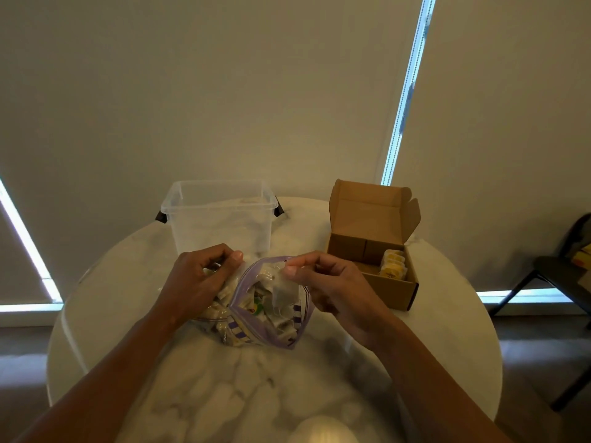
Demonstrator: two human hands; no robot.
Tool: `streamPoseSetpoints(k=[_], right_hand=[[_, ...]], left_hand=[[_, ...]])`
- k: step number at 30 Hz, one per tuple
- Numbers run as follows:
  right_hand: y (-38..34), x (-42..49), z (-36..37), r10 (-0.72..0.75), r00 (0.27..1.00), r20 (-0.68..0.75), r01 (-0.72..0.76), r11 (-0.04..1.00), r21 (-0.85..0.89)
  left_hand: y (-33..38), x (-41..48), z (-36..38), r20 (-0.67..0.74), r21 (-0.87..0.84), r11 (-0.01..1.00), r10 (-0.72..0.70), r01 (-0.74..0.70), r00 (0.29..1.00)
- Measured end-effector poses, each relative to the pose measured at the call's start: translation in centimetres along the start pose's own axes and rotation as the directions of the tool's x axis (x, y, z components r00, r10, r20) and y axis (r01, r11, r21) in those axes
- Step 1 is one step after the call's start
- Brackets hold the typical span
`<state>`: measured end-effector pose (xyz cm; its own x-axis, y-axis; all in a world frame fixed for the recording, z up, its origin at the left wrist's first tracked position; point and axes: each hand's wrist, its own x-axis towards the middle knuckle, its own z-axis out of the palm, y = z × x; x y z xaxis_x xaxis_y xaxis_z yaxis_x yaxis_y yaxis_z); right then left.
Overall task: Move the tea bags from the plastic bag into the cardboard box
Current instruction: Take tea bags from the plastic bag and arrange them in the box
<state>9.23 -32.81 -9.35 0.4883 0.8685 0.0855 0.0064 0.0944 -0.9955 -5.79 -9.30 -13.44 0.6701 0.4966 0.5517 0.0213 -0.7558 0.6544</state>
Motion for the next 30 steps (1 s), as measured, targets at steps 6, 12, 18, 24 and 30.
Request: streamPoseSetpoints(k=[6,12,18,24,30], right_hand=[[0.4,0.0,-1.0,0.149,0.988,0.036,-0.150,0.989,0.017],[0.6,0.4,-1.2,0.139,0.990,-0.018,-0.139,0.990,0.039],[-0.1,0.2,-1.5,0.018,1.000,-0.019,-0.015,0.987,0.161],[-0.6,0.2,-3.2,-0.145,0.941,-0.307,0.185,0.977,0.105],[-2.8,-0.3,-8.2,-0.412,0.765,-0.496,0.333,0.911,-0.243]], left_hand=[[0.0,0.0,0.0,0.001,0.015,1.000,-0.006,0.006,1.000],[0.2,0.0,-0.1,-0.003,0.026,1.000,-0.008,0.008,1.000],[0.1,0.1,0.0,-0.008,0.023,1.000,0.010,-0.010,1.000],[0.1,0.0,0.0,-0.004,0.024,0.999,-0.024,0.024,1.000],[0.2,0.1,0.1,-0.001,0.003,1.000,-0.015,0.015,1.000]])
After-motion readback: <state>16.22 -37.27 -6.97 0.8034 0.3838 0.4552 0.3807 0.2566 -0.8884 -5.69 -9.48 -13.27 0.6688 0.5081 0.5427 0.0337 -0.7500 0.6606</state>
